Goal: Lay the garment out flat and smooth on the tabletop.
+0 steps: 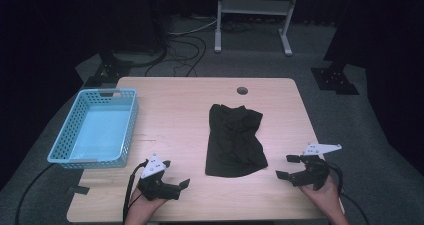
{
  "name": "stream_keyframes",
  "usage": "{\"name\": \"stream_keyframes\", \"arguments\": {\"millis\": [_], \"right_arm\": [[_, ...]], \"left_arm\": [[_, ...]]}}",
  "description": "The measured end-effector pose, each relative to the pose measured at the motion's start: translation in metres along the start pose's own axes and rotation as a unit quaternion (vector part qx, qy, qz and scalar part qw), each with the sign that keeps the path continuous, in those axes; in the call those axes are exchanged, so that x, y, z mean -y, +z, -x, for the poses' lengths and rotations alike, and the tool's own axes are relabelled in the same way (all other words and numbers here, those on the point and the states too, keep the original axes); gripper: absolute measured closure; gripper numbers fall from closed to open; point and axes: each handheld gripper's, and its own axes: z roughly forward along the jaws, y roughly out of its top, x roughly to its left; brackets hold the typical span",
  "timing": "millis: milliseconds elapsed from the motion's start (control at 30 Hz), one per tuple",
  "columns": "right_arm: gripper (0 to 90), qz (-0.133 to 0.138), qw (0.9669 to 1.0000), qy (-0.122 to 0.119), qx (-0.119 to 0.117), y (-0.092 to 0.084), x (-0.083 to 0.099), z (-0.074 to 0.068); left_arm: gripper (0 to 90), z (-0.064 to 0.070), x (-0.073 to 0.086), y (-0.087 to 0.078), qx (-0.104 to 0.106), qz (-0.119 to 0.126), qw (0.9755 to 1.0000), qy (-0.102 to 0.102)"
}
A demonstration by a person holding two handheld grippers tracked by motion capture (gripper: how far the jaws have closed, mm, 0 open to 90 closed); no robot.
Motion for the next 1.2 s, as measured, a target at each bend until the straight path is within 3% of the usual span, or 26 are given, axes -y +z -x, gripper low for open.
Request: {"name": "stream_keyframes", "arguments": {"millis": [233, 533, 1200], "right_arm": [[16.3, -0.015, 0.9996, -0.022, -0.006, 0.014, -0.030, 0.001], [19.1, -0.027, 0.9993, -0.024, -0.011, 0.038, -0.056, 0.005], [22.2, -0.064, 0.9971, -0.039, -0.011, 0.090, -0.092, 0.011]], "left_arm": [[2.6, -0.001, -0.001, -0.002, -0.002, 0.004, 1.0000, 0.001], [2.6, -0.001, -0.002, -0.002, -0.001, 0.004, 1.0000, 0.004], [2.6, -0.001, -0.001, -0.004, -0.004, 0.002, 0.9999, 0.009]]}}
